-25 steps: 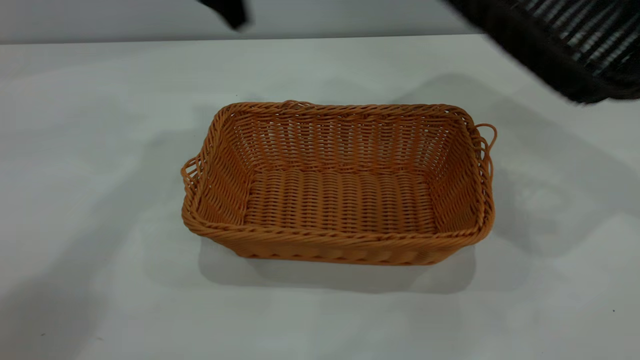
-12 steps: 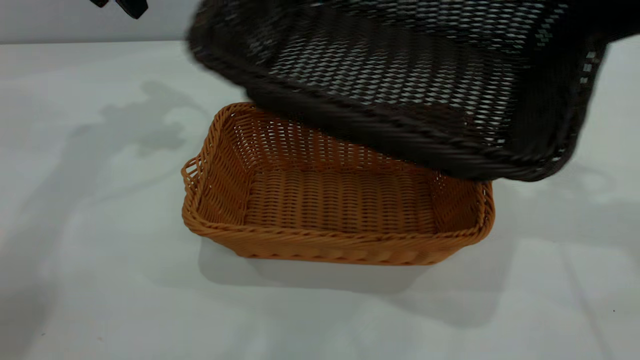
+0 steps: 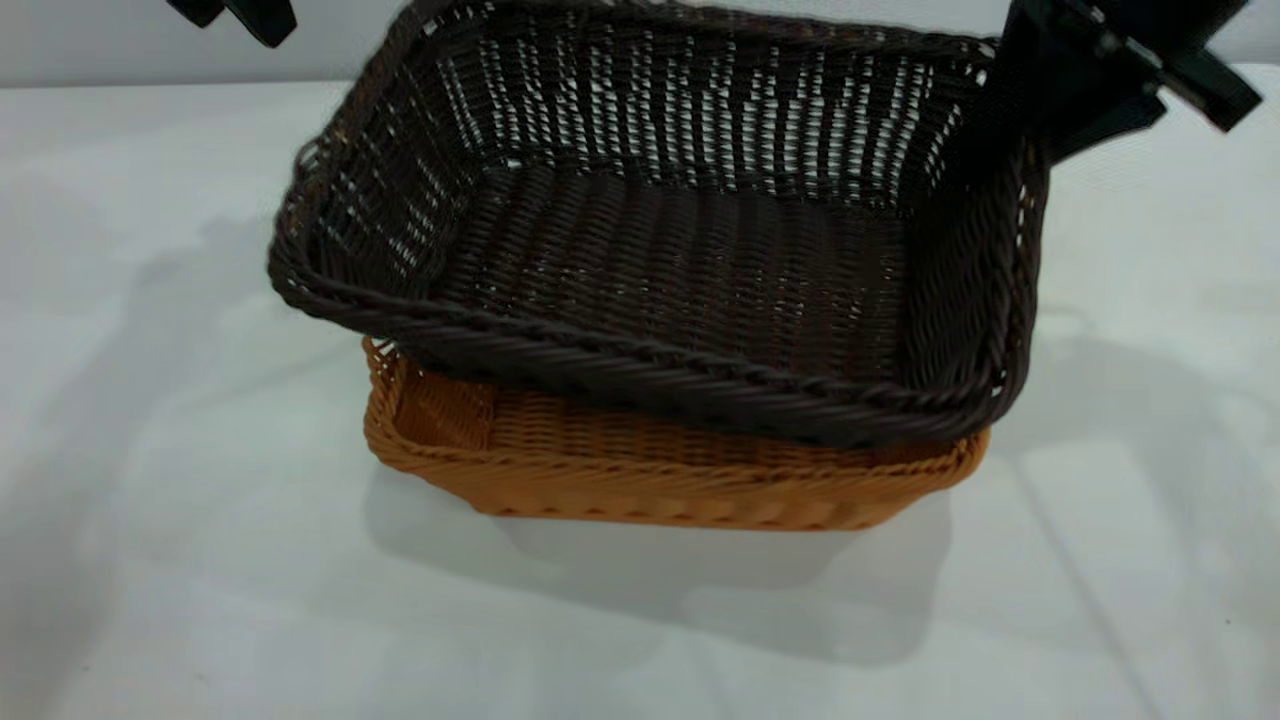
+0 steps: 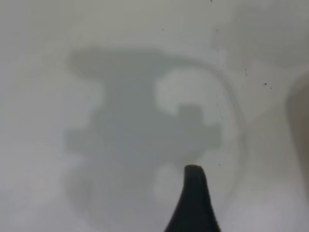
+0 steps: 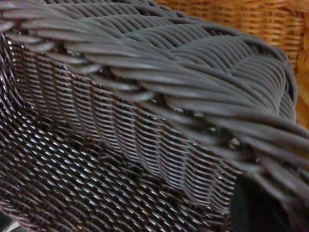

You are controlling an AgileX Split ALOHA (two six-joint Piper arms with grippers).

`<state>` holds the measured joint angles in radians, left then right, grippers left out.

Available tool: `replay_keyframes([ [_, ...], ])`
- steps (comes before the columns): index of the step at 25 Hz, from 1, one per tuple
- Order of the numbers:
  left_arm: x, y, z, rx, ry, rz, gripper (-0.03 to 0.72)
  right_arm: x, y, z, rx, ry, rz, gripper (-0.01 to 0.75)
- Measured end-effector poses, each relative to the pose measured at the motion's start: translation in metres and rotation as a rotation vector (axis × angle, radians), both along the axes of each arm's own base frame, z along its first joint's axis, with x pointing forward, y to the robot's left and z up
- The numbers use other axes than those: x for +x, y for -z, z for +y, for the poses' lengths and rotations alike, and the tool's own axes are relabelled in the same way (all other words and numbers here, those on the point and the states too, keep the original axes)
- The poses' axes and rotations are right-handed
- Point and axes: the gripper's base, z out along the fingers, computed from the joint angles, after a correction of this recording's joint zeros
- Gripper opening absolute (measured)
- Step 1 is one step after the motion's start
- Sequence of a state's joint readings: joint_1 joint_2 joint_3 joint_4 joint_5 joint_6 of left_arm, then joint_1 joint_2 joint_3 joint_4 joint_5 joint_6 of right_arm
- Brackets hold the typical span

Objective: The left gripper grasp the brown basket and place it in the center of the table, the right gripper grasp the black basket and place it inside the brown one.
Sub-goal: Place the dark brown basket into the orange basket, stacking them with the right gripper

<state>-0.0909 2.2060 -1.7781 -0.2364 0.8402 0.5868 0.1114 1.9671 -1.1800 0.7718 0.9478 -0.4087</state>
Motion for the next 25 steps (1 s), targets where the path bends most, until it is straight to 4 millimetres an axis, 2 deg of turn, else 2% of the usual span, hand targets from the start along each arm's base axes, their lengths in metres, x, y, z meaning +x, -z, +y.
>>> replay_keyframes([
  [4,0.000,0.000,0.000,0.000,0.001,0.003,0.519,0.002,0.014,-0.001,-0.021,-0.016,0.032,0.091],
  [13,0.000,0.000,0.000,-0.002,0.000,0.005,0.519,0.003,0.029,-0.001,-0.028,-0.010,0.063,0.095],
  [17,0.000,0.000,0.000,-0.003,0.000,0.005,0.519,0.008,0.030,-0.002,-0.038,0.024,0.028,0.122],
  [19,0.000,0.000,0.000,-0.003,0.000,0.005,0.519,0.011,0.030,-0.002,-0.041,0.053,0.000,0.162],
  [25,0.000,0.005,0.000,-0.002,0.000,0.015,0.519,0.016,0.031,-0.004,-0.064,0.071,-0.046,0.370],
])
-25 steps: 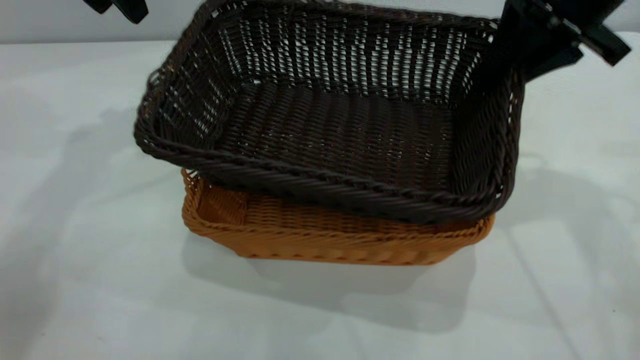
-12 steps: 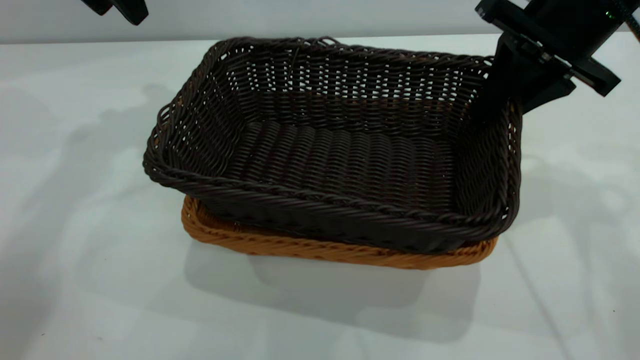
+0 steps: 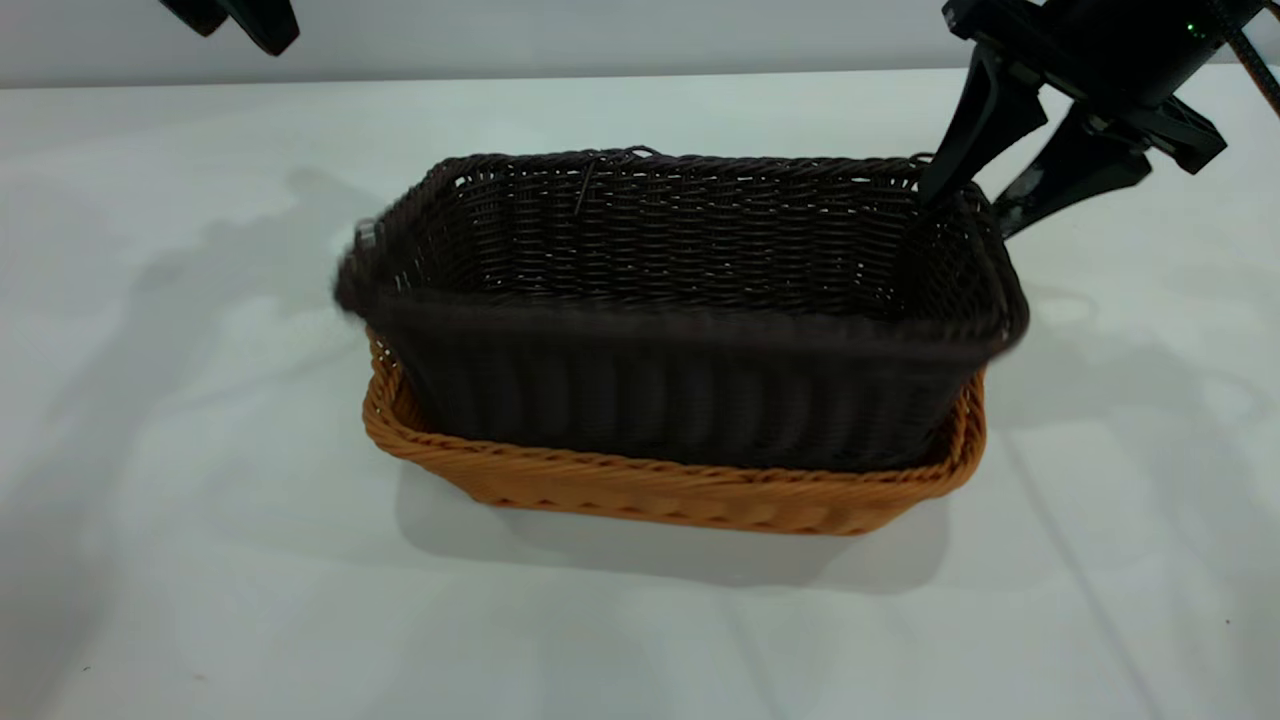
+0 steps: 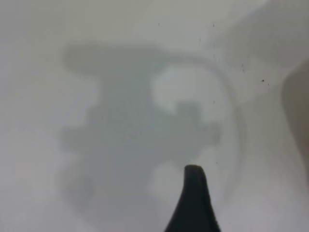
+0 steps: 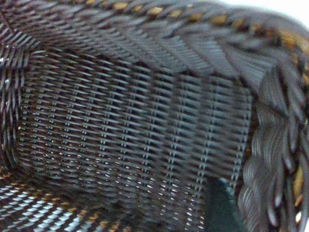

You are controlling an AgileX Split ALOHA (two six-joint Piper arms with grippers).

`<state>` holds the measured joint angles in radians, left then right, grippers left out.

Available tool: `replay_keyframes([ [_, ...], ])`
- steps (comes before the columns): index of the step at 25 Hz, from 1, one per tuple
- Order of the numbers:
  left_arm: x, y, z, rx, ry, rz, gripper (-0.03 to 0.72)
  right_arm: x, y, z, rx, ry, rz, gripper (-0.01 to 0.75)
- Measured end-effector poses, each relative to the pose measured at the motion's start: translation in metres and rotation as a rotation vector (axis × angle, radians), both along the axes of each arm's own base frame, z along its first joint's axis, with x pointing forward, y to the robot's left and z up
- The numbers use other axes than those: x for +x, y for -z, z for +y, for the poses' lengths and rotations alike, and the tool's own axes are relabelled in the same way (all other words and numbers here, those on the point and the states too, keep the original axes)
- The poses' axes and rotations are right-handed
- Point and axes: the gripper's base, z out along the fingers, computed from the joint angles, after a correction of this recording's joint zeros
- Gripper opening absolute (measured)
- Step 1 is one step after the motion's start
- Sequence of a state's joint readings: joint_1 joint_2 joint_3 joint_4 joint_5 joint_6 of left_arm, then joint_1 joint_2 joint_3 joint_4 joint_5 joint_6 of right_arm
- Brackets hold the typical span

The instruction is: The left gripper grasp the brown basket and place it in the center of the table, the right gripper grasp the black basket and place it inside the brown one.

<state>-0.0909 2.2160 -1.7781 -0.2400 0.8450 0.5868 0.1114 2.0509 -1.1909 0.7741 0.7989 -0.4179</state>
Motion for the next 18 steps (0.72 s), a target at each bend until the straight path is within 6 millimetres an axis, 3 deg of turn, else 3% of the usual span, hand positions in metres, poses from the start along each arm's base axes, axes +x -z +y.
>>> replay_keyframes([
  [5,0.000,0.001,0.000,0.000,0.000,0.001,0.519,0.006,-0.004,0.000,-0.011,-0.002,-0.033,0.535],
  [8,0.000,0.000,0.000,0.002,0.000,-0.002,0.519,0.014,-0.020,-0.001,-0.031,-0.044,-0.088,0.586],
  [12,-0.002,-0.018,0.000,-0.001,0.001,-0.036,0.519,0.023,-0.068,-0.003,-0.071,-0.116,-0.212,0.592],
  [15,-0.008,-0.046,0.001,-0.006,0.005,-0.079,0.519,0.023,-0.118,-0.005,-0.108,-0.145,-0.330,0.592],
  [18,-0.023,-0.080,0.001,-0.011,0.018,-0.098,0.519,0.010,-0.170,-0.009,-0.131,-0.151,-0.458,0.592],
])
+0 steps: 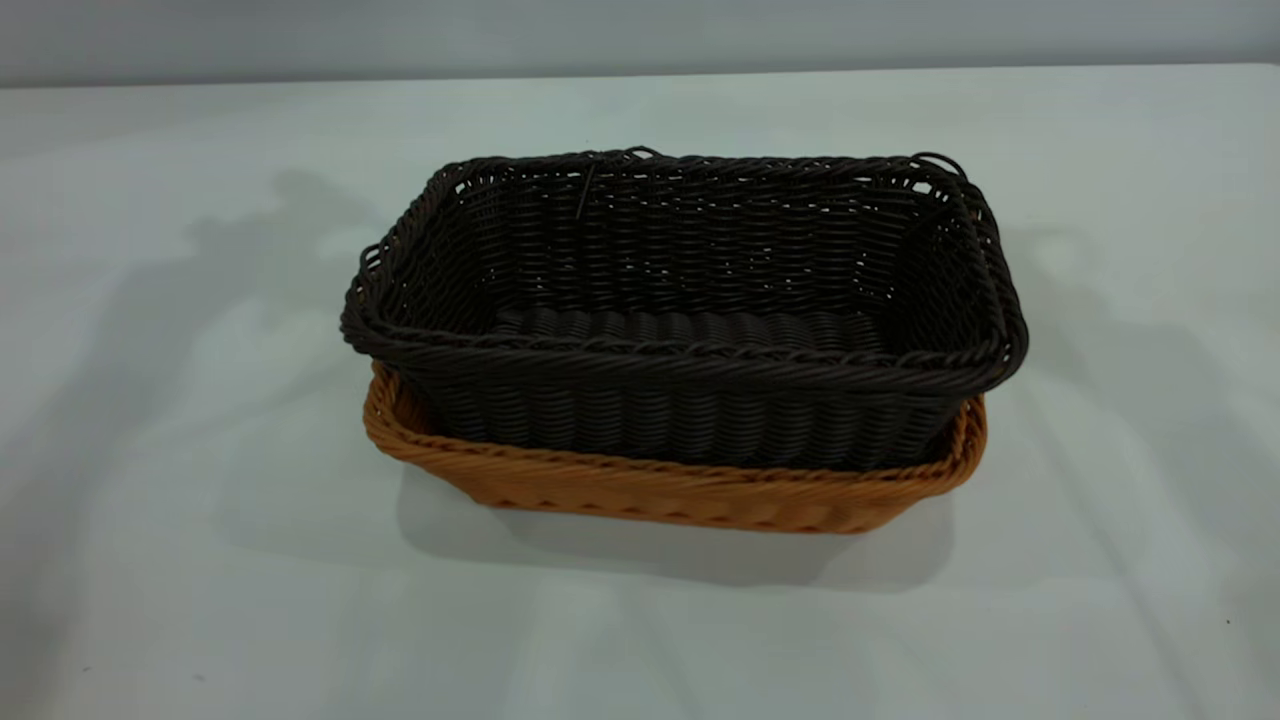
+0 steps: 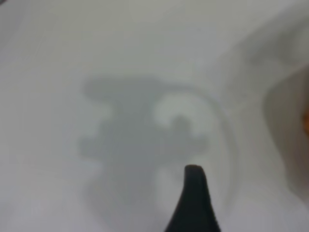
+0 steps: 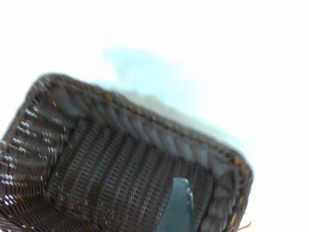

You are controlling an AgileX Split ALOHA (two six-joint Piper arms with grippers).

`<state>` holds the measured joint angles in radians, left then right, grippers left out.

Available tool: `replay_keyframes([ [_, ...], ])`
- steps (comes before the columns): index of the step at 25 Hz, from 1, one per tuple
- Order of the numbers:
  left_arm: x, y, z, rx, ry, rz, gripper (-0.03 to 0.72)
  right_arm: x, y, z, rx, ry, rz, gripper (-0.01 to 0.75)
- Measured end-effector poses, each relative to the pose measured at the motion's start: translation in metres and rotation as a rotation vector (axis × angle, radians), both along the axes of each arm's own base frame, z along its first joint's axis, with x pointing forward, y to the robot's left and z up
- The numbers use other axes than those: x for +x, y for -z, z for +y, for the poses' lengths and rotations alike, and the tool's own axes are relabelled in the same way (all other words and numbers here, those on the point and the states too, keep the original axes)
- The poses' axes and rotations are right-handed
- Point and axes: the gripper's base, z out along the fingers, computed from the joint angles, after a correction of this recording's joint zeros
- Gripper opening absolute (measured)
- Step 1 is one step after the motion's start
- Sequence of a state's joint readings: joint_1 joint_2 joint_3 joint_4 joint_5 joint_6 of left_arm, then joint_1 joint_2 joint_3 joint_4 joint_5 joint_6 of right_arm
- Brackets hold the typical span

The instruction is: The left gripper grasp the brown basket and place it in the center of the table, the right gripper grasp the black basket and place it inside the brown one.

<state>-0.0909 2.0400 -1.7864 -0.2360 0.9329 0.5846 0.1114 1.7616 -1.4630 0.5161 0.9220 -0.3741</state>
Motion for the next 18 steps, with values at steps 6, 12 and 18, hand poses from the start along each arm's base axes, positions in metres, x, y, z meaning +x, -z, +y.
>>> replay_keyframes([
  [6,-0.049,-0.076,0.003,-0.006,0.033,-0.006,0.519,-0.059,-0.091,-0.007,0.007,-0.027,-0.218,0.592],
  [12,-0.095,-0.140,0.007,-0.038,-0.020,-0.125,0.519,-0.131,-0.147,-0.012,0.011,-0.093,-0.311,0.591],
  [18,-0.139,-0.189,0.011,-0.130,-0.170,-0.230,0.519,-0.193,-0.174,-0.017,-0.007,-0.158,-0.359,0.591],
])
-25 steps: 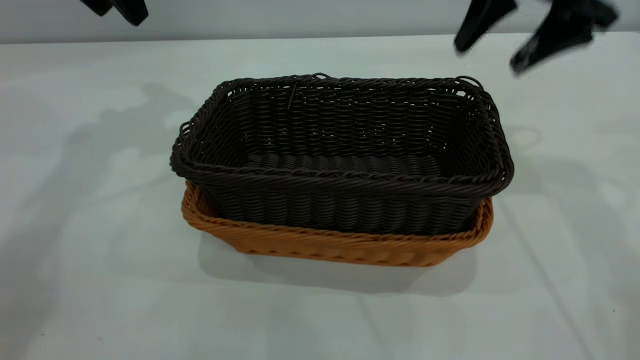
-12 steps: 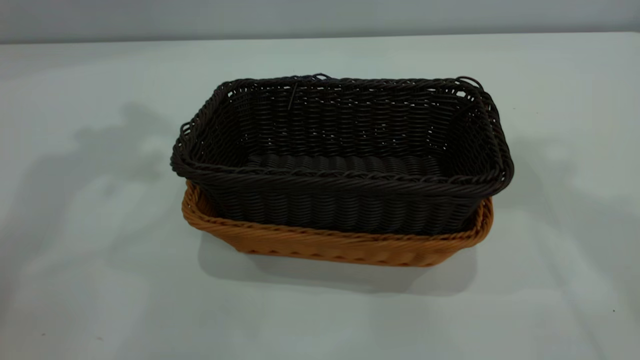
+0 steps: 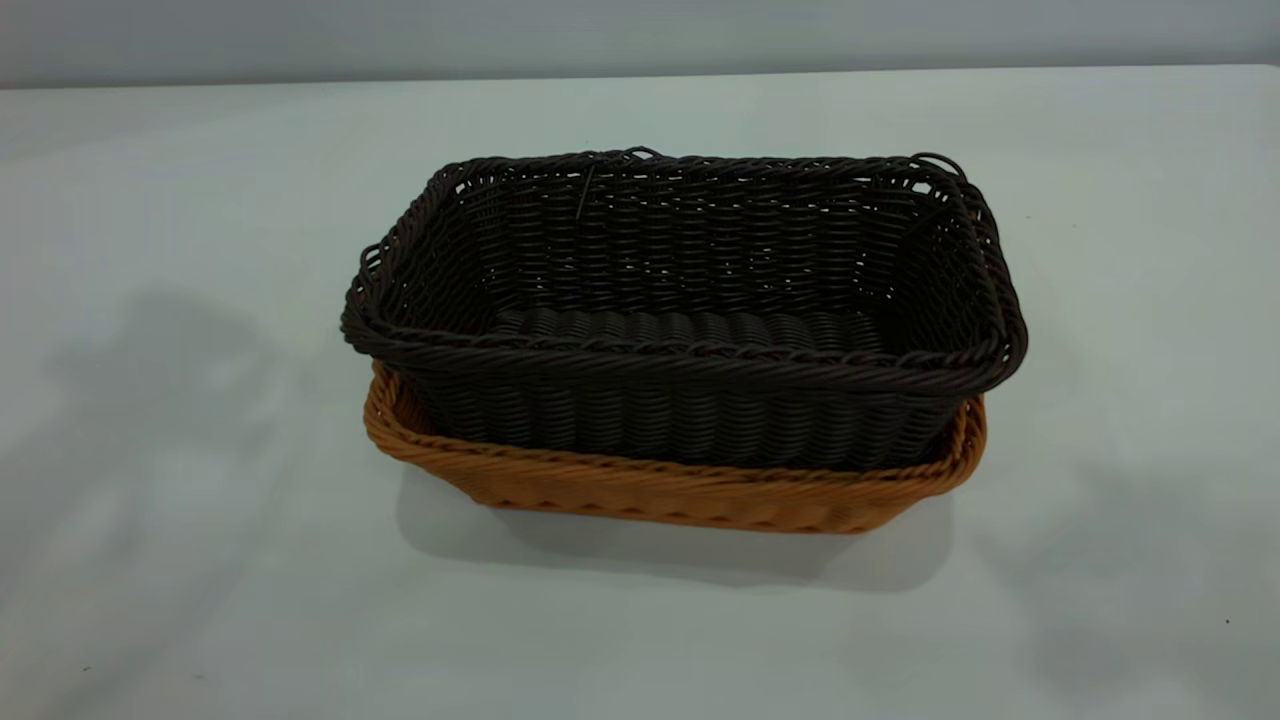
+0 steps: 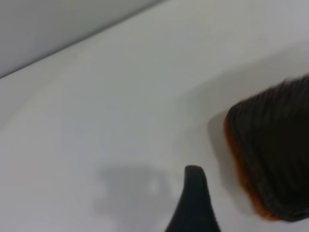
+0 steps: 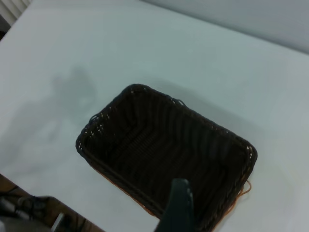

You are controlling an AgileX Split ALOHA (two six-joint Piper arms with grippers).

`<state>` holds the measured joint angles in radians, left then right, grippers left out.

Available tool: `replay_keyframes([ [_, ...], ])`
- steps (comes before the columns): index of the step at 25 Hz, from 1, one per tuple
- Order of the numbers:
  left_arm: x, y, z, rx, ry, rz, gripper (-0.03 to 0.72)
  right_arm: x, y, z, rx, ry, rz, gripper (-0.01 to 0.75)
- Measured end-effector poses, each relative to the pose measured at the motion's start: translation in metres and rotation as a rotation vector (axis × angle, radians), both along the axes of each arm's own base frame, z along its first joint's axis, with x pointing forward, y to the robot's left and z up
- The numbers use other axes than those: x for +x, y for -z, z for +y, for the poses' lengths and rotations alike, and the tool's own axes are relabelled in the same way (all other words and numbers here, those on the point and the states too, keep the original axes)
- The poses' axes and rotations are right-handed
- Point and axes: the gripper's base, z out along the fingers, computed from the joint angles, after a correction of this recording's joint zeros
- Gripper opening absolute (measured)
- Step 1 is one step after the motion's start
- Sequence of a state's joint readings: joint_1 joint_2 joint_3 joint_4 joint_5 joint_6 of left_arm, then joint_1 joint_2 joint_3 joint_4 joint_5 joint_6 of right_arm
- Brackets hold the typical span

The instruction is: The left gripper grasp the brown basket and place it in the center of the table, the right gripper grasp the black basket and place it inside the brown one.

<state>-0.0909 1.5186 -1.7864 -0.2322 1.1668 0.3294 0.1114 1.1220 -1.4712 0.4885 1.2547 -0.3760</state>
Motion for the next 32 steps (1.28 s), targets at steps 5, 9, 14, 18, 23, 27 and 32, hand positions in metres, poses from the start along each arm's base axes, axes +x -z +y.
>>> replay_keyframes([
  [5,-0.029,-0.023,0.003,-0.071,-0.084,-0.051,0.519,-0.052,-0.013,-0.006,0.009,-0.003,-0.113,0.591],
  [9,-0.052,-0.021,0.006,-0.088,-0.126,-0.038,0.519,-0.091,0.008,-0.010,0.006,-0.008,-0.121,0.591],
  [14,-0.090,0.000,0.010,-0.090,-0.148,0.021,0.519,-0.136,0.047,-0.018,-0.039,-0.008,-0.144,0.591],
  [18,-0.128,0.025,0.013,-0.083,-0.150,0.065,0.519,-0.165,0.079,-0.026,-0.089,0.024,-0.186,0.591],
  [23,-0.170,0.061,0.017,-0.073,-0.153,0.116,0.519,-0.183,0.128,-0.032,-0.118,0.058,-0.208,0.591],
  [27,-0.201,0.090,0.020,-0.069,-0.155,0.132,0.519,-0.188,0.164,-0.035,-0.142,0.074,-0.196,0.591],
  [32,-0.232,0.124,0.023,-0.065,-0.156,0.145,0.519,-0.193,0.191,-0.037,-0.150,0.094,-0.227,0.591],
])
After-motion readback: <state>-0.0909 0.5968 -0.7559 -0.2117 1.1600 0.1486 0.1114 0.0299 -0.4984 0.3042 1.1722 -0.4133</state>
